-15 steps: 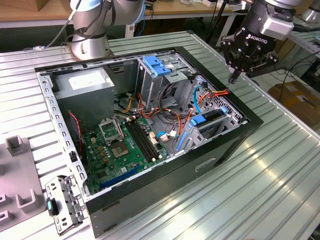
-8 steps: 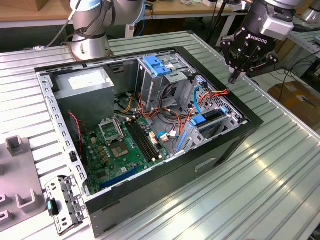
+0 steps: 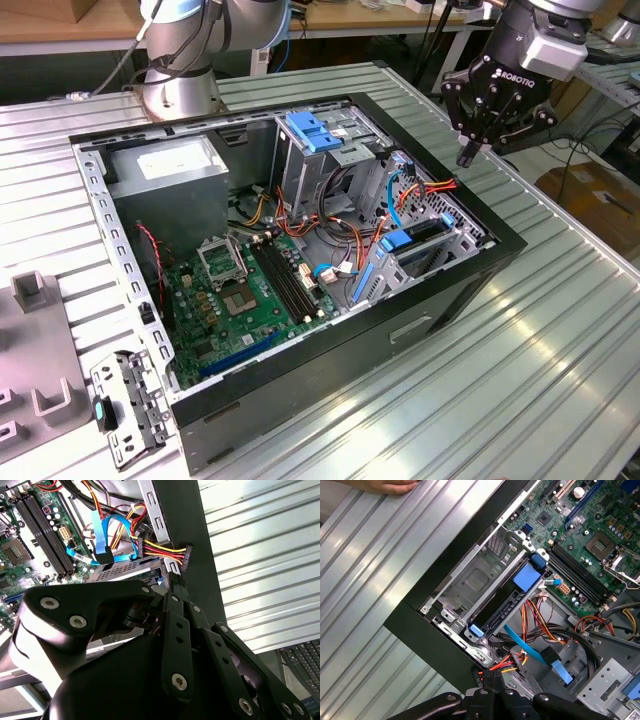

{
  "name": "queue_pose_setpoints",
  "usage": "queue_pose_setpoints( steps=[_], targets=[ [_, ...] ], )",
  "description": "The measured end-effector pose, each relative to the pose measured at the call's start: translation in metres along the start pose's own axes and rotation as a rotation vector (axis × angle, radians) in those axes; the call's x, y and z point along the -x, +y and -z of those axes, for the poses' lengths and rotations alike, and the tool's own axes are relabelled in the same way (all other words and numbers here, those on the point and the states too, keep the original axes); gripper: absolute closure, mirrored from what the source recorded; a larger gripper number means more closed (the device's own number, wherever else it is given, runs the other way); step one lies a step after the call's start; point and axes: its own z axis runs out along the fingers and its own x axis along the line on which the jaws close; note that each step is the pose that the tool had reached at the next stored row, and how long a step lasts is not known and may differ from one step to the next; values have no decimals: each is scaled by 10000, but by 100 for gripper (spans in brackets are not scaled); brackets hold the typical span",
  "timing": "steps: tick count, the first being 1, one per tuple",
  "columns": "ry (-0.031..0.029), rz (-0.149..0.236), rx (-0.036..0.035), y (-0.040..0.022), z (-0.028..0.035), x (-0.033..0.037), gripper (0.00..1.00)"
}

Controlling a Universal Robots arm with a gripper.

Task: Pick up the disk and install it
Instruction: 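Insert the first disk wire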

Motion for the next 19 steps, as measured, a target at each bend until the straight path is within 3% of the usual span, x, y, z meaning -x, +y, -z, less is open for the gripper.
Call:
queue_pose_setpoints(
  steps=[3, 6, 8, 10, 11, 12, 15, 19],
  targets=[
    [-7, 401, -9, -2, -7, -1, 89],
    [-2, 1118, -18, -5, -34, -2, 89],
    [25, 1219, 3, -61, -80, -31, 89],
    [52, 1286, 29, -122, -126, -60, 82],
    [53, 1322, 29, -132, -146, -63, 82],
    [51, 1385, 28, -132, -164, -62, 75],
    [42, 2064, 13, -132, -212, -61, 75],
    [74, 2428, -30, -131, -240, -61, 75]
  ],
)
